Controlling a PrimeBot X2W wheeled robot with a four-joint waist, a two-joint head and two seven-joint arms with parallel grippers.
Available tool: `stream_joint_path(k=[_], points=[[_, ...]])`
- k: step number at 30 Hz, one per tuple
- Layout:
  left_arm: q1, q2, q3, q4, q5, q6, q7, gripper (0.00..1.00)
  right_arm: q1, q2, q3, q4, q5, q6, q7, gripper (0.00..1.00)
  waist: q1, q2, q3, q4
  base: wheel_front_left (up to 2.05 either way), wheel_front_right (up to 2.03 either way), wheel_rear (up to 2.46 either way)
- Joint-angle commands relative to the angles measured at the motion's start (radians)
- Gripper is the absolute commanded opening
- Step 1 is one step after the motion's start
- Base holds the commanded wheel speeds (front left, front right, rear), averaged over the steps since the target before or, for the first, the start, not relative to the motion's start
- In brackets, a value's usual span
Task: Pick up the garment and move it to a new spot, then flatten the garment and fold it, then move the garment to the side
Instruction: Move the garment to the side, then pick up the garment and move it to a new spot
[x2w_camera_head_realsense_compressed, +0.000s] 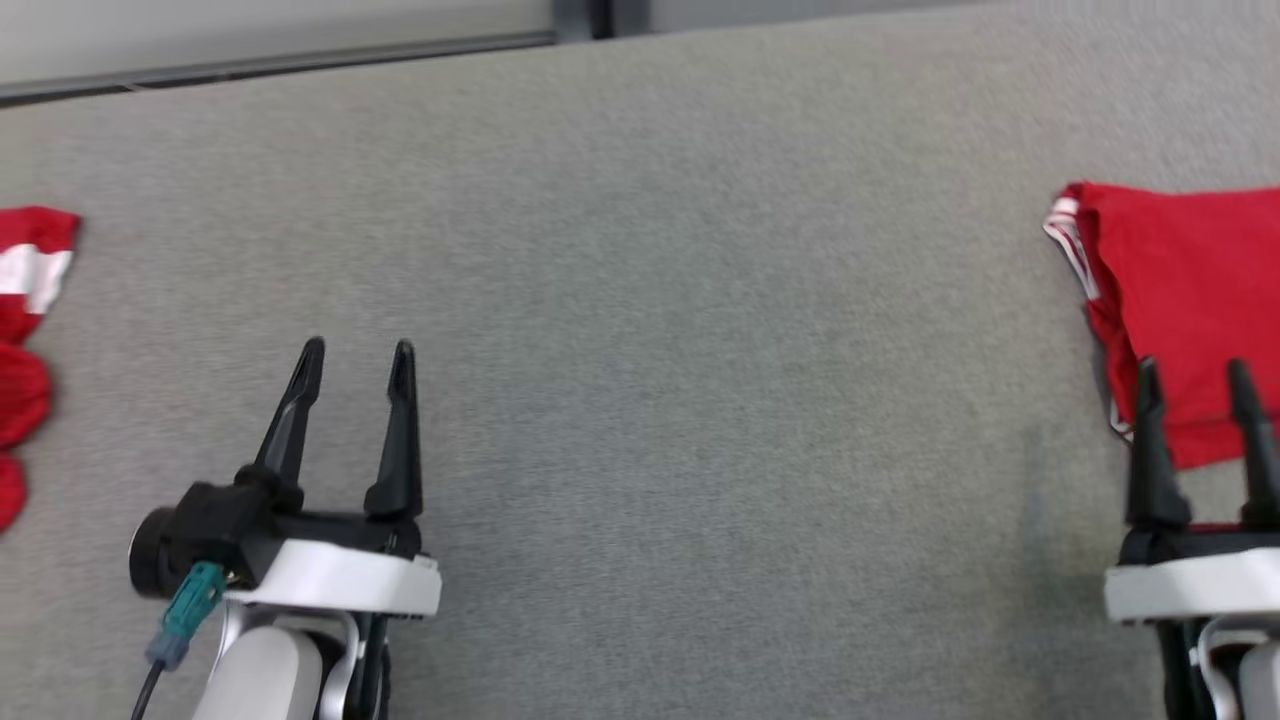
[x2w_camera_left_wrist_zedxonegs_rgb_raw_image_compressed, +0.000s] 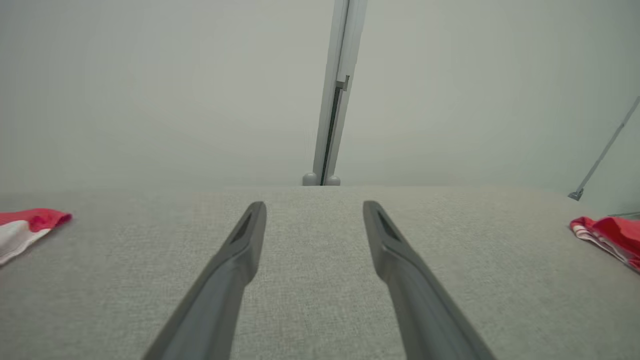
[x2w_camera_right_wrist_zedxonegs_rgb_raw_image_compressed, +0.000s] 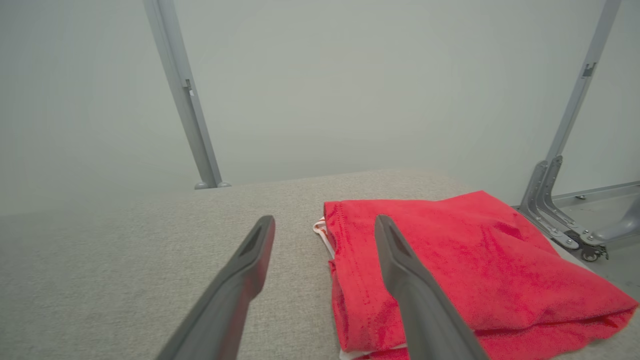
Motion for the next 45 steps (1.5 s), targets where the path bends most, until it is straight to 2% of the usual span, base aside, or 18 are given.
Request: stream_joint_path(k=[1,5,10,21,30,45], points=[[0.027,0.006,0.016,0.007,-0.007,0.008,-0.006,1.00,0.034,0.008,0.010,-0.036,-0.016,-0.002,0.022,1.00,0.0000,0.0000,-0.059,0.058,0.00,0.00,0.00],[0.068,0.006,0.036,0.027,-0.016,0.014,-0.007,1.00,0.086,0.026,0.028,-0.096,-0.025,-0.002,0.061,1.00,0.0000,0.0000,-0.103,0.089,0.00,0.00,0.00],[0.129,0.015,0.051,0.058,-0.023,-0.010,-0.008,1.00,0.169,0.038,0.033,-0.165,-0.039,-0.002,0.122,1.00,0.0000,0.0000,-0.184,0.130,0.00,0.00,0.00],[0.241,0.022,0.059,0.094,-0.015,-0.035,-0.008,1.00,0.317,0.034,0.038,-0.266,-0.047,-0.002,0.218,1.00,0.0000,0.0000,-0.329,0.136,0.00,0.00,0.00],[0.245,0.024,0.066,0.108,-0.010,-0.041,-0.009,1.00,0.347,0.031,0.041,-0.304,-0.042,-0.002,0.239,1.00,0.0000,0.0000,-0.349,0.137,0.00,0.00,0.00],[0.235,0.014,0.070,0.123,-0.002,-0.048,-0.009,1.00,0.339,0.023,0.039,-0.287,-0.025,-0.002,0.229,1.00,0.0000,0.0000,-0.346,0.132,0.00,0.00,0.00]])
